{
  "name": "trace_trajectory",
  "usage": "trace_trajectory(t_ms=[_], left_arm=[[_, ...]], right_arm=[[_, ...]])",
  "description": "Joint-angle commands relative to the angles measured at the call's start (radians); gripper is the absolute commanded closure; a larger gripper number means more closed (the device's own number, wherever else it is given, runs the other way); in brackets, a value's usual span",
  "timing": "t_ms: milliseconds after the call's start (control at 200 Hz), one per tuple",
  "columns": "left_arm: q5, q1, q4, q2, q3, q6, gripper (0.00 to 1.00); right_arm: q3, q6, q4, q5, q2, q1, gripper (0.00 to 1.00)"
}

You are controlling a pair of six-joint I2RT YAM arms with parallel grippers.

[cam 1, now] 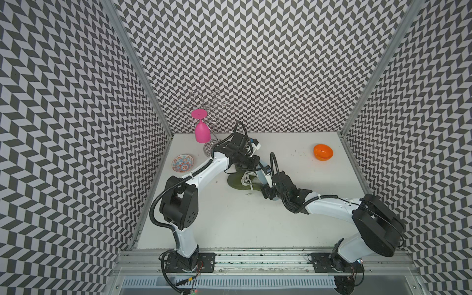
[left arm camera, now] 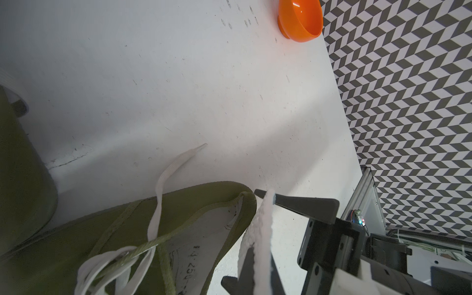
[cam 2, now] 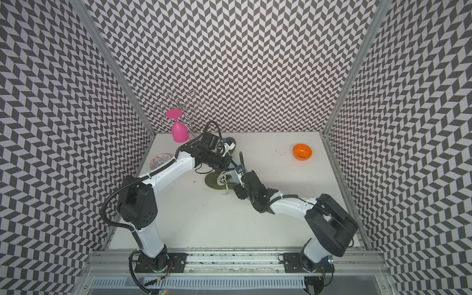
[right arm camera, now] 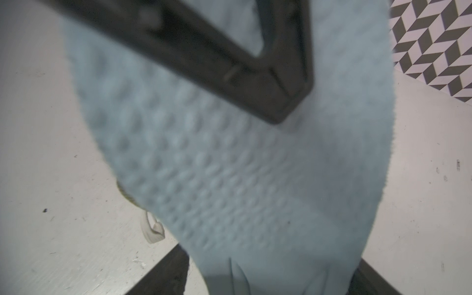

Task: Insert the insole into the shoe
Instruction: Pick up the insole from the center of the board.

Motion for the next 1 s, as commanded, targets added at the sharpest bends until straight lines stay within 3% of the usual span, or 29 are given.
trace_trajectory(t_ms=[0,100,305,406,536,726,871,996], left_arm=[[0.035,0.009,0.053,-0.043,-0.027,-0.027,1.0],[0.051,0.01,0.05,-0.055,-0.046,-0.031,1.0],[0.051,0.016,0.039,-0.065,-0.042,-0.027,1.0],[0.047,0.019,0.042,-0.069,-0.042,-0.032,1.0],[-0.042,0.016,-0.005,-0.068,-0.016,0.003,0.98],[-0.182,0.009,-0.038,-0.077,0.001,0.057,0.73],[-0.201,0.01,-0.001,-0.112,-0.021,0.053,0.55],[-0.231,0.016,-0.007,-0.137,-0.002,0.068,0.49]], right_arm=[[-0.026,-0.015,0.124,0.034,-0.01,0.016,0.14],[-0.055,-0.034,0.174,0.046,-0.038,0.016,0.18],[-0.076,-0.076,0.194,0.048,-0.054,0.016,0.41],[-0.093,-0.077,0.202,0.053,-0.073,0.016,0.46],[-0.106,-0.068,0.195,0.041,-0.1,0.016,0.52],[-0.064,-0.06,0.09,-0.023,-0.107,0.016,0.6],[0.009,-0.058,-0.068,-0.047,-0.098,0.016,0.62],[0.066,-0.045,-0.209,-0.033,-0.088,0.015,0.66]])
